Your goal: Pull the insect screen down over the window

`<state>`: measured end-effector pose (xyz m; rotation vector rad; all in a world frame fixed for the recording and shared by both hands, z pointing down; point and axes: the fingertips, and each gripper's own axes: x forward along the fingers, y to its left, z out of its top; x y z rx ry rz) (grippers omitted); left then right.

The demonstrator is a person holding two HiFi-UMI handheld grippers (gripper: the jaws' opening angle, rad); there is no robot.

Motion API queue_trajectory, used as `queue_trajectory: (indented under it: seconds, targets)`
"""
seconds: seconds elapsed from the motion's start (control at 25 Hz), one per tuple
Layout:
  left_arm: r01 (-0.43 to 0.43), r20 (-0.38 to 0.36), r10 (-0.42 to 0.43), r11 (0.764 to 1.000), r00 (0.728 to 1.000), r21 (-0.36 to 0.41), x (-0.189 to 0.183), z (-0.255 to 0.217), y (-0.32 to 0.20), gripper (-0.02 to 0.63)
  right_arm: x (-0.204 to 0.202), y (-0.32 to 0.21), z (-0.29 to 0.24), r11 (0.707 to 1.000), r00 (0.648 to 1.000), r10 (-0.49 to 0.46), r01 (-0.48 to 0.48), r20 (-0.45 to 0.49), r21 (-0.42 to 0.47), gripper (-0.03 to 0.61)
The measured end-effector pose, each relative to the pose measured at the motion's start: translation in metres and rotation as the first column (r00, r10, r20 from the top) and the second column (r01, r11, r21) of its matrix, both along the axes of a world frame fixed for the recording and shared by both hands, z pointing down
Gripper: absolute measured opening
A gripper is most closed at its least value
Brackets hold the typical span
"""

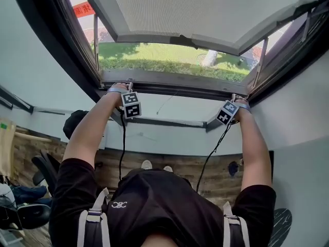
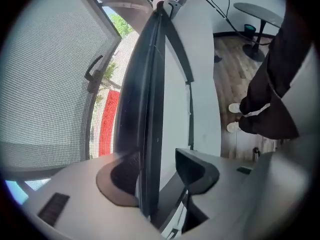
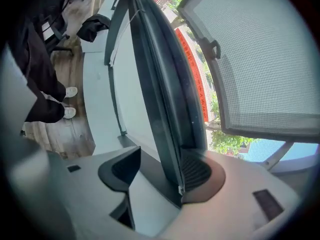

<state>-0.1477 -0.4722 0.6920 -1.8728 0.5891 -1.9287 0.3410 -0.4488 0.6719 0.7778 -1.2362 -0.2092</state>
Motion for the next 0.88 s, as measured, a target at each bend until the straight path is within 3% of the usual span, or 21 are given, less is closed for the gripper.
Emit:
queue_trajectory:
  seconds: [0.16, 0.2, 0.24, 0.32, 0.36, 0.48, 0.68, 0.8, 0.88]
  targets:
    - [0.006, -0.026, -0.004, 0.996, 1.000, 0.092, 0.001, 0.003, -0.011, 0.260, 0.002, -0.006, 0.007, 0.998, 0.999, 0.027, -0.025, -0.040, 0.051, 0.255]
    - [0.013, -0.046, -0.008, 0.993, 0.999, 0.119, 0.001, 0.004, -0.016, 0.219, 0.001, -0.008, 0.008, 0.998, 0.999, 0.030, -0.028, -0.038, 0.058, 0.255]
    - [0.021, -0.064, -0.012, 0.990, 0.998, 0.140, 0.000, 0.004, -0.020, 0.243, 0.001, -0.008, 0.008, 0.998, 0.999, 0.033, -0.031, -0.029, 0.058, 0.278]
    - [0.041, -0.084, -0.029, 0.987, 0.996, 0.152, 0.002, 0.004, -0.019, 0.199, -0.001, -0.005, 0.011, 0.998, 0.999, 0.053, -0.052, -0.014, 0.040, 0.376]
    - [0.054, -0.088, -0.042, 0.988, 0.995, 0.142, 0.003, 0.004, -0.018, 0.226, -0.001, -0.003, 0.011, 0.997, 0.997, 0.071, -0.071, -0.013, 0.025, 0.394]
    - [0.061, -0.090, -0.049, 0.989, 0.995, 0.132, 0.003, -0.006, -0.018, 0.205, -0.002, -0.001, 0.005, 0.997, 0.996, 0.081, -0.080, -0.025, 0.017, 0.376]
    - [0.068, -0.103, -0.053, 0.986, 0.993, 0.152, 0.001, -0.009, -0.017, 0.189, -0.004, -0.004, 0.005, 0.995, 0.999, 0.054, -0.055, 0.005, 0.086, 0.359]
    - [0.133, -0.213, -0.098, 0.979, 0.972, 0.158, 0.005, -0.022, -0.015, 0.164, -0.009, -0.002, 0.003, 0.988, 0.996, 0.061, -0.070, 0.065, 0.135, 0.360]
    - [0.195, -0.327, -0.133, 0.967, 0.936, 0.165, 0.008, -0.041, -0.011, 0.133, -0.020, 0.000, -0.006, 0.979, 0.994, 0.029, -0.049, 0.104, 0.198, 0.336]
